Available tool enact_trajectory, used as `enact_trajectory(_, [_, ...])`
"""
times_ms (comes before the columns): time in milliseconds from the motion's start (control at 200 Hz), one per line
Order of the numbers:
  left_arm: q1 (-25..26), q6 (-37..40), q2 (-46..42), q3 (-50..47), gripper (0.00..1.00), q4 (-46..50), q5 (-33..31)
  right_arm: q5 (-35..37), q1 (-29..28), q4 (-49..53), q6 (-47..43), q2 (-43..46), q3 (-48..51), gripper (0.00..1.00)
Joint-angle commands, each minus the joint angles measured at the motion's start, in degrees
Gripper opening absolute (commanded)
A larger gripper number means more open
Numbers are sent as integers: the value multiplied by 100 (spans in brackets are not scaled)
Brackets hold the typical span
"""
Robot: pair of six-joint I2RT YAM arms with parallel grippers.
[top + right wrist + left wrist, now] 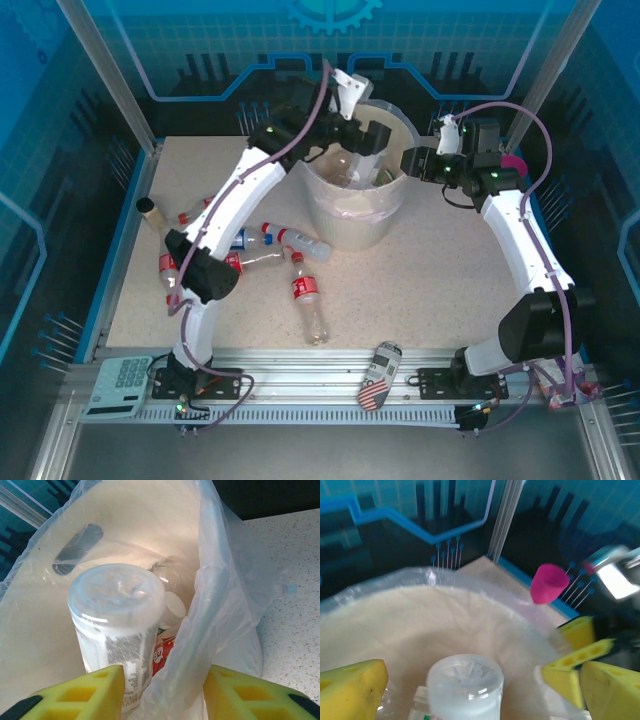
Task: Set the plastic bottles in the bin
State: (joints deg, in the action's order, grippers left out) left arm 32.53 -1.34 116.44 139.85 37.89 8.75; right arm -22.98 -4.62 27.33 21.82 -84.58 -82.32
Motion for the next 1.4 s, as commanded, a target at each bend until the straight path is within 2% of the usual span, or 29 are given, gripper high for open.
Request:
enact_trajectory(0, [50,-56,-673,-367,99,49,-320,40,-123,142,-83,-42,-2,46])
enact_trajectory(85, [77,-340,-1493,-1243,99,43,-901,74,-122,141,-95,-2,36,46])
enact_trajectory(300, [56,-1576,-4124,-4942,99,-221,-2010,144,-92,272,-243,20,-17,46])
enact_trajectory(435, [-65,-2561,-5449,-6959,99,-50,-1685,115,-76,337,-318,0,-85,46])
enact_trajectory(535, [-94,-3243,-5914,-7931,98,136,-1374,77,-77,352,-355,-25,-85,46])
enact_trajectory(610, [-94,-3873,-6097,-8713,97,-312,-927,66,-79,328,-347,-33,-42,46])
enact_trajectory(745, [-65,-4968,-5923,-9952,94,-1748,-444,59,-77,273,-302,-33,41,46])
enact_trajectory(870, [73,-5538,-5316,-10334,93,-2392,-560,74,-77,312,-319,-24,20,46])
enact_trajectory(1181, [348,-5780,-3785,-10259,91,-3160,-556,77,-76,334,-328,-24,8,46])
enact_trajectory(1396, [436,-5897,-3246,-10270,88,-3427,-592,97,-74,356,-363,-43,-6,47])
